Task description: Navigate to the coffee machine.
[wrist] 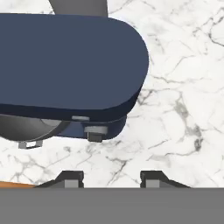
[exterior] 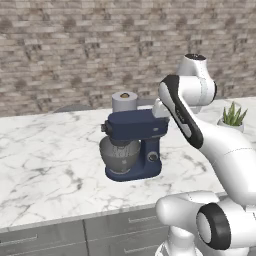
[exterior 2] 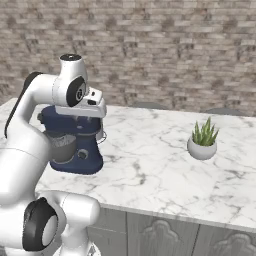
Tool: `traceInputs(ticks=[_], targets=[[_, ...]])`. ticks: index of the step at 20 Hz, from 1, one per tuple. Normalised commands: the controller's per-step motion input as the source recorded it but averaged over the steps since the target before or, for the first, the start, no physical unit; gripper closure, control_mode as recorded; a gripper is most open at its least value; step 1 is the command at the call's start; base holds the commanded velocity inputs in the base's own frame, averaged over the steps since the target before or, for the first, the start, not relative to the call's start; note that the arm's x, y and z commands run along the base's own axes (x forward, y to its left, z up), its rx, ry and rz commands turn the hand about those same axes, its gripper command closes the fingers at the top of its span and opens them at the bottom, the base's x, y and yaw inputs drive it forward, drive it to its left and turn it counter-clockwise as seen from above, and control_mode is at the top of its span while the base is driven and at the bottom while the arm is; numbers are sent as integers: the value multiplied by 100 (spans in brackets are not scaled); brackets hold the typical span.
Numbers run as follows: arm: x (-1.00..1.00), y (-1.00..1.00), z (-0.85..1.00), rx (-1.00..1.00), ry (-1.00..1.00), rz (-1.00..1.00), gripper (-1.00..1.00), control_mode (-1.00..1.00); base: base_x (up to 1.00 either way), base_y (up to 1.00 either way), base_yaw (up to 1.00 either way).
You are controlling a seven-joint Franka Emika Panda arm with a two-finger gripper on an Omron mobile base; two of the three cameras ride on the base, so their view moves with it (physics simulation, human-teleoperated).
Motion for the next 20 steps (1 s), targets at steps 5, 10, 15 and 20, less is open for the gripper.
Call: traceInputs(ticks=[5, 10, 15, 20], targets=[[-33, -1, 0, 0, 0, 0, -100, -100, 0, 0, 0], [-78, -1, 0, 0, -8, 0, -100, -100, 0, 0, 0], [-83, 0, -3, 0, -11, 0, -100, -100, 0, 0, 0], [-63, 0, -29, 0, -3, 0, -100, -100, 0, 0, 0]])
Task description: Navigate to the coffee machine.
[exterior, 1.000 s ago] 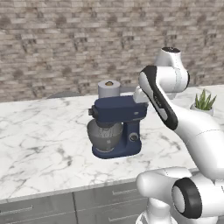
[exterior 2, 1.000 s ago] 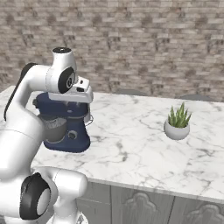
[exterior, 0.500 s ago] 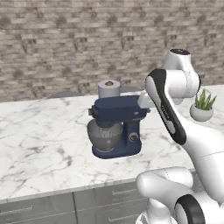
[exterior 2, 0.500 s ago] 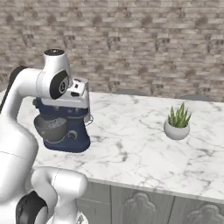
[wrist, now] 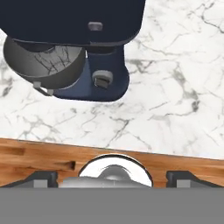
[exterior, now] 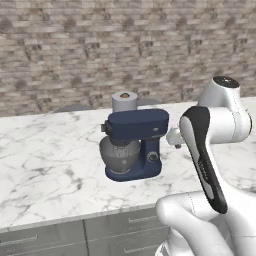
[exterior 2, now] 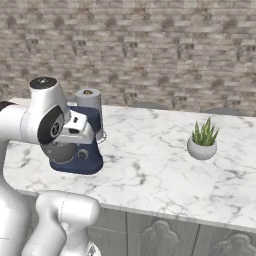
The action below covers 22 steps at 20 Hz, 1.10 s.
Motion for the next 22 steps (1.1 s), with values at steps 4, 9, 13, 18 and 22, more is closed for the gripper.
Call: traceInputs(ticks=[4, 9, 13, 18, 22], targets=[[-13, 0, 0, 0, 0, 0, -100, 100, -7, 0, 0], [0, 0, 0, 0, 0, 0, -100, 100, -82, 0, -13], [0, 0, 0, 0, 0, 0, -100, 100, -88, 5, -67], [0, 0, 0, 0, 0, 0, -100, 100, -8, -1, -89], [0, 0, 0, 0, 0, 0, -100, 100, 0, 0, -100]])
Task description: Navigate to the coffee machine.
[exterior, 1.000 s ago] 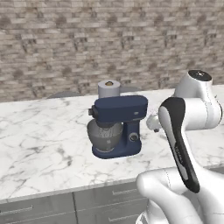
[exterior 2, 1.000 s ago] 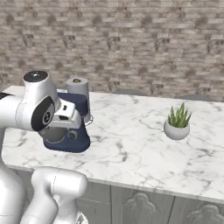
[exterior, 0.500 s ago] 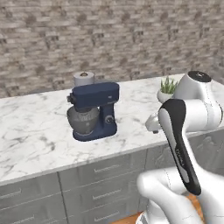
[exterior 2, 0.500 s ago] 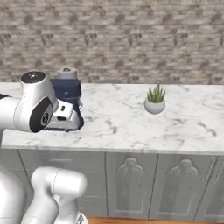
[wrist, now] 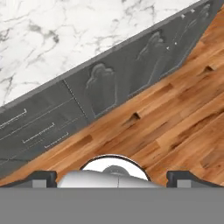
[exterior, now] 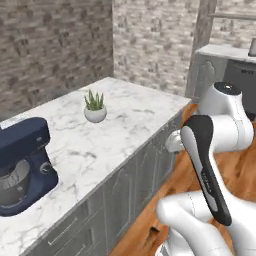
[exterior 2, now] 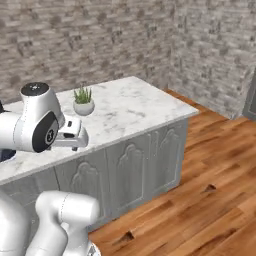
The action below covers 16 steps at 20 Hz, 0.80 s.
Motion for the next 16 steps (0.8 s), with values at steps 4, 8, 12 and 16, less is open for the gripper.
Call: traceInputs(ticks=[4, 8, 12, 16], targets=[[0, 0, 0, 0, 0, 0, -100, 100, 0, 0, -100], [0, 0, 0, 0, 0, 0, -100, 100, 0, 0, -100], [0, 0, 0, 0, 0, 0, -100, 100, 9, 0, -98], [0, 0, 0, 0, 0, 0, -100, 100, 35, 0, -90]])
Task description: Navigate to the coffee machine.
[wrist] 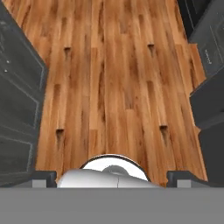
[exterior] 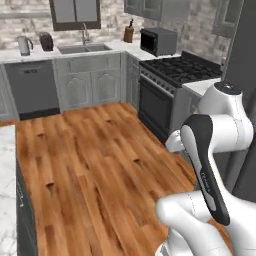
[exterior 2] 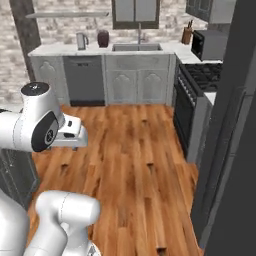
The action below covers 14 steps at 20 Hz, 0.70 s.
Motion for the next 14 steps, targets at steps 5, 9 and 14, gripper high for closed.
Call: traceInputs(ticks=[5, 9, 14], targets=[[0, 0, 0, 0, 0, 0, -100, 100, 62, 20, -78], [0, 0, 0, 0, 0, 0, -100, 100, 98, 42, -29], [0, 0, 0, 0, 0, 0, -100, 100, 100, 43, -17]])
